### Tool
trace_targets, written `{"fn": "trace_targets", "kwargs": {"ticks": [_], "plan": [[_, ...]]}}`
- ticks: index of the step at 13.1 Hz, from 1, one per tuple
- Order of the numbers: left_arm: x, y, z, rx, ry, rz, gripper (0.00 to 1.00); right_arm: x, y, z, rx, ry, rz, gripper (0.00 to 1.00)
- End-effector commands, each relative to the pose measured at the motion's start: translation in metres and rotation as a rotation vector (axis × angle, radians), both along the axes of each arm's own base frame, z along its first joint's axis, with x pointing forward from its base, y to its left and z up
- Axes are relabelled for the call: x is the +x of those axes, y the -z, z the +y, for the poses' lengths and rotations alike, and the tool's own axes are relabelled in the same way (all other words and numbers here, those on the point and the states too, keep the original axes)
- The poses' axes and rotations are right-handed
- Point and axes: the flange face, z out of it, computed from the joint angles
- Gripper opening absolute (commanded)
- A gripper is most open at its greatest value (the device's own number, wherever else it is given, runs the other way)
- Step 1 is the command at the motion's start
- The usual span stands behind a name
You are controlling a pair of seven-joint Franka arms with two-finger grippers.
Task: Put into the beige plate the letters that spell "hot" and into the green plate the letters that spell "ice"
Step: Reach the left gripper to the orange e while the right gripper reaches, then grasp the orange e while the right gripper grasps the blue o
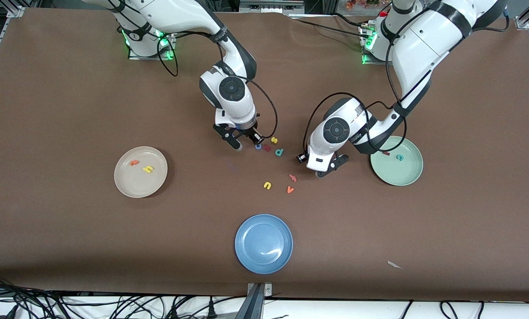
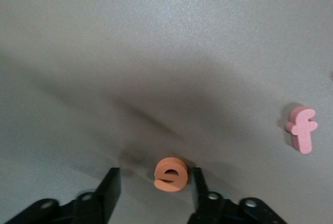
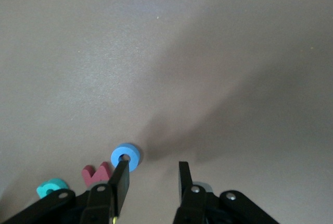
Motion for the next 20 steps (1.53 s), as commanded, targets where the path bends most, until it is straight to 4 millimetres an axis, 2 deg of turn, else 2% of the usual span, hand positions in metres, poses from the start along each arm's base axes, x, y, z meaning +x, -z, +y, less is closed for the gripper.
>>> {"fn": "trace_targets", "kwargs": {"ticks": [1, 2, 3, 5, 6, 8, 9, 12, 14, 16, 18, 20], "plan": [[0.0, 0.004, -0.006, -0.012, -0.005, -0.008, 0.57, 0.009, 0.002, 0.01, -0.007, 0.063, -0.034, 0.49], [0.0, 0.008, -0.006, -0.008, -0.005, -0.018, 0.54, 0.008, 0.006, 0.015, -0.013, 0.073, -0.041, 0.5], [-0.001, 0.012, -0.007, 0.003, -0.001, -0.02, 0.42, 0.007, 0.01, 0.02, -0.023, 0.078, -0.052, 0.5], [0.0, 0.011, -0.006, 0.009, -0.007, -0.022, 0.06, 0.004, 0.02, 0.027, -0.043, 0.083, -0.067, 0.5], [0.0, 0.01, -0.007, 0.008, -0.005, -0.024, 0.0, 0.002, 0.023, 0.028, -0.049, 0.08, -0.07, 0.52], [0.005, 0.004, 0.001, 0.018, -0.008, -0.027, 0.0, -0.002, 0.028, 0.03, -0.057, 0.07, -0.068, 0.52], [0.009, -0.007, 0.007, 0.034, 0.005, -0.03, 0.0, -0.001, 0.029, 0.03, -0.056, 0.07, -0.068, 0.52], [0.024, -0.047, 0.054, 0.101, 0.094, 0.025, 0.0, 0.0, 0.031, 0.029, -0.061, 0.07, -0.068, 0.51], [0.031, -0.072, 0.09, 0.105, 0.156, 0.083, 0.0, 0.005, 0.026, 0.031, -0.054, 0.07, -0.078, 0.51], [0.037, -0.085, 0.135, 0.122, 0.236, 0.15, 0.0, 0.006, 0.02, 0.033, -0.054, 0.061, -0.089, 0.51], [0.045, -0.092, 0.184, 0.113, 0.316, 0.194, 0.0, 0.006, 0.02, 0.033, -0.055, 0.059, -0.09, 0.51], [0.05, -0.087, 0.223, 0.099, 0.365, 0.211, 0.0, 0.006, 0.022, 0.032, -0.057, 0.06, -0.09, 0.51]]}}
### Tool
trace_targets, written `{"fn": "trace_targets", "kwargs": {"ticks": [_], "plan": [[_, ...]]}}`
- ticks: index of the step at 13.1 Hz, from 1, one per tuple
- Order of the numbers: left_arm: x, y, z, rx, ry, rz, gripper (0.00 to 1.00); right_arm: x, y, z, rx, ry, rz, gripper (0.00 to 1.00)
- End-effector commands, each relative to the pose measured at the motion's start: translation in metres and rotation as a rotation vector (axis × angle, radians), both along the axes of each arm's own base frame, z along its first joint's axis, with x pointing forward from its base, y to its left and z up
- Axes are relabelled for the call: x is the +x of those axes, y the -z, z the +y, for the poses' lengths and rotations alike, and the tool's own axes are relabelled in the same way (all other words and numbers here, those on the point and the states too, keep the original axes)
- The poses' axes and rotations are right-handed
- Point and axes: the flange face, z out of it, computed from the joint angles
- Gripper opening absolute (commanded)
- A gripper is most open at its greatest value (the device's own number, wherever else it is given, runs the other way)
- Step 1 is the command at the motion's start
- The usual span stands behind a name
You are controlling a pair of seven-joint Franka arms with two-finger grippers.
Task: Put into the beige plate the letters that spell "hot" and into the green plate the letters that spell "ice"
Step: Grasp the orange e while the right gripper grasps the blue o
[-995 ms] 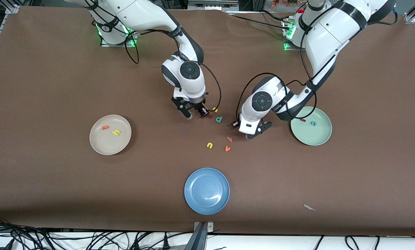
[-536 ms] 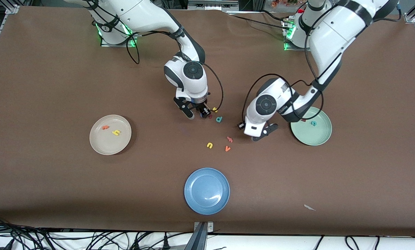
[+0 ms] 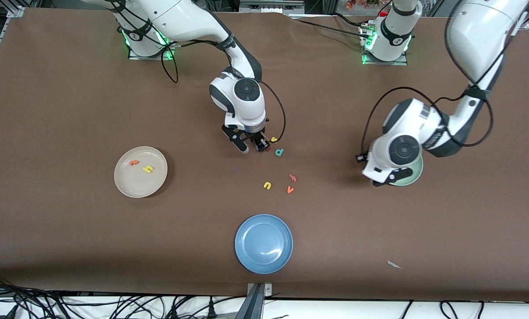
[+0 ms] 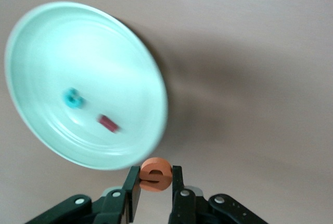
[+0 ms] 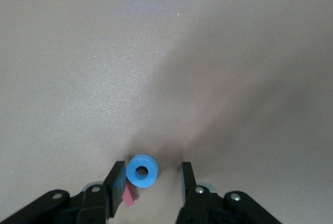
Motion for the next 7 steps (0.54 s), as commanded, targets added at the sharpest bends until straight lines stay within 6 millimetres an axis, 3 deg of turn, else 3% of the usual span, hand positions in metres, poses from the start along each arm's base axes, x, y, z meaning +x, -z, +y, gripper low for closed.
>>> {"fn": "trace_targets", "kwargs": {"ticks": [1, 3, 7], "plan": [[-0.002, 0.002, 0.044, -0.027, 0.077, 0.038, 0.0, 0.003, 0.007, 0.006, -0.015, -0.002, -0.022, 0.51], [-0.001, 0.004, 0.064, -0.037, 0.108, 0.048, 0.0, 0.004, 0.022, 0.003, -0.025, -0.005, -0.023, 0.51], [0.0, 0.008, 0.076, -0.031, 0.12, 0.052, 0.0, 0.007, 0.022, 0.006, -0.021, -0.009, -0.032, 0.51]]}}
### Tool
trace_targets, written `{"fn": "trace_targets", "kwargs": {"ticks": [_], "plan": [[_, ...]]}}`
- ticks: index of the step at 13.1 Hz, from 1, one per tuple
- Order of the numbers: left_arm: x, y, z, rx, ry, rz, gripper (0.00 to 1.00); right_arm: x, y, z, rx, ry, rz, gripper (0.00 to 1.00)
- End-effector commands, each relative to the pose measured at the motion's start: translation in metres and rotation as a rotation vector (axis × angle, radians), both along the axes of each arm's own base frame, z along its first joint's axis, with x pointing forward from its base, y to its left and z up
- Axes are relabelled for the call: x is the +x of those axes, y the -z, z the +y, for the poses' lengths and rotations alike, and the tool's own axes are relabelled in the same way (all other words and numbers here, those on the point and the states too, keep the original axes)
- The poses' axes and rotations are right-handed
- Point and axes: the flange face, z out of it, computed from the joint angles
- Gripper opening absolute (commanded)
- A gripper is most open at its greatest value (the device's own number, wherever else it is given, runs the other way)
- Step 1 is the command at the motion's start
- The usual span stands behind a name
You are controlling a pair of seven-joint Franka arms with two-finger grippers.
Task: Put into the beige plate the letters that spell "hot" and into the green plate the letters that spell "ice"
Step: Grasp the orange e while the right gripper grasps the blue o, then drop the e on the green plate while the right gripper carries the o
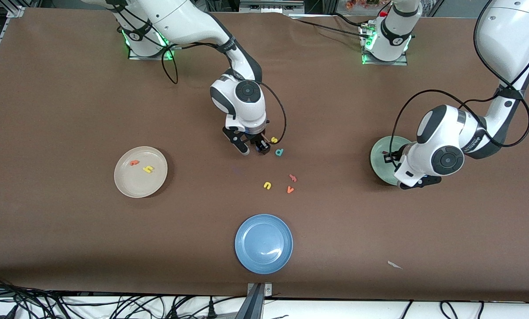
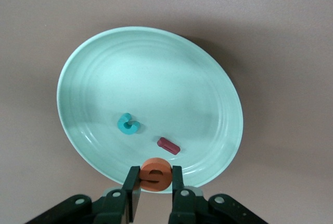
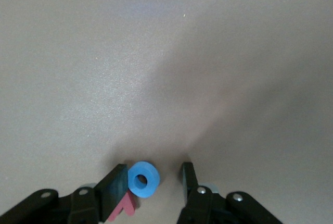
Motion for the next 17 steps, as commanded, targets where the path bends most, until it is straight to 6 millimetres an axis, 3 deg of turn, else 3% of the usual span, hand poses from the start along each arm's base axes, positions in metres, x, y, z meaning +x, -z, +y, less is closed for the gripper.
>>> {"fn": "trace_targets", "kwargs": {"ticks": [1, 5, 13, 14, 17], "plan": [[-0.004, 0.0, 0.008, 0.026, 0.04, 0.006, 0.0, 0.009, 0.009, 0.005, -0.013, 0.003, -0.032, 0.51], [-0.007, 0.02, 0.021, 0.049, 0.075, 0.026, 0.0, 0.008, -0.003, 0.01, -0.027, -0.019, -0.046, 0.51], [-0.007, 0.041, 0.038, 0.066, 0.09, 0.037, 0.0, 0.004, 0.01, 0.008, -0.04, -0.028, -0.043, 0.41], [-0.006, 0.041, 0.041, 0.066, 0.088, 0.037, 0.0, 0.003, 0.011, 0.009, -0.037, -0.032, -0.047, 0.37], [-0.006, 0.042, 0.04, 0.065, 0.085, 0.038, 0.0, 0.001, 0.014, 0.007, -0.05, -0.045, -0.047, 0.09]]}}
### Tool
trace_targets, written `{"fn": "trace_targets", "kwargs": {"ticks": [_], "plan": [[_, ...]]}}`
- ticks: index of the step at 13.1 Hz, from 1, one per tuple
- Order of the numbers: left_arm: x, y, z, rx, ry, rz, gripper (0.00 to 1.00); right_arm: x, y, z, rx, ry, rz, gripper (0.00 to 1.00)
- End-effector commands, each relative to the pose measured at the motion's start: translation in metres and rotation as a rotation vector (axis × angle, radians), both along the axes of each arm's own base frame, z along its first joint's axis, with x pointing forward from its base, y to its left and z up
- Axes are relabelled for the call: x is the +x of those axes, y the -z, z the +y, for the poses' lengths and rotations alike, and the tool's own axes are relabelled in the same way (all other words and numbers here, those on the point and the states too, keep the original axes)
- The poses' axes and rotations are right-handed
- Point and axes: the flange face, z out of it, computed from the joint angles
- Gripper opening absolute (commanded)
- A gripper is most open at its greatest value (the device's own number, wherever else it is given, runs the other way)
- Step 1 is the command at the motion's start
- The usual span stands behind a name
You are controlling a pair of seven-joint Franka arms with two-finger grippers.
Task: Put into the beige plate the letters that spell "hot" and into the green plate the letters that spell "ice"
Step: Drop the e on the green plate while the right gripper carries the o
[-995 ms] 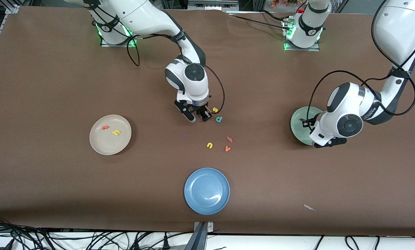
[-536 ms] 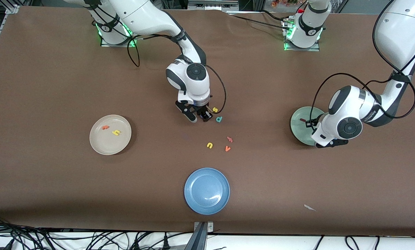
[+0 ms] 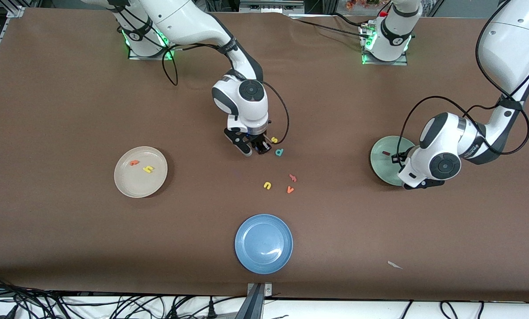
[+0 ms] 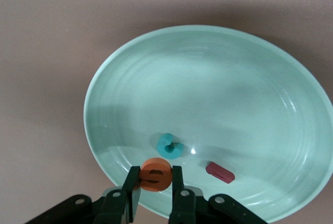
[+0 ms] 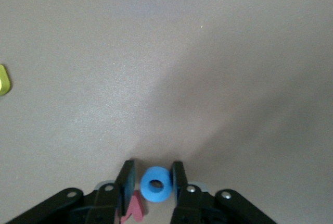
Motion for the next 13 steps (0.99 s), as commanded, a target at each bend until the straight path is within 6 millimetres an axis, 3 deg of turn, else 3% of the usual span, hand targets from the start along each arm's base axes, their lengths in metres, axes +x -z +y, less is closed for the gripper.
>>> {"fn": "trace_targets", "kwargs": {"ticks": [1, 3, 7, 8, 9, 10, 11, 13], "plan": [[0.001, 0.001, 0.002, -0.002, 0.03, -0.009, 0.0, -0.002, 0.014, 0.001, -0.021, -0.007, -0.012, 0.05], [0.003, 0.007, 0.003, -0.021, 0.023, -0.025, 0.0, -0.002, 0.006, -0.001, -0.027, -0.035, -0.015, 0.04], [0.011, 0.001, -0.009, -0.093, -0.045, -0.048, 0.0, 0.012, -0.043, -0.035, -0.043, -0.068, -0.016, 0.04], [0.013, 0.0, -0.01, -0.106, -0.053, -0.062, 0.12, 0.013, -0.05, -0.046, -0.057, -0.085, -0.005, 0.04], [0.017, -0.007, -0.008, -0.104, -0.052, -0.076, 0.48, 0.014, -0.056, -0.06, -0.064, -0.098, -0.001, 0.04], [0.024, -0.017, -0.005, -0.102, -0.055, -0.094, 0.76, 0.013, -0.063, -0.073, -0.071, -0.124, 0.006, 0.04], [0.029, -0.031, -0.005, -0.09, -0.052, -0.115, 0.86, 0.012, -0.072, -0.087, -0.073, -0.163, 0.012, 0.04], [0.038, -0.057, 0.0, -0.059, -0.053, -0.104, 0.87, 0.019, -0.089, -0.124, -0.086, -0.241, 0.016, 0.04]]}}
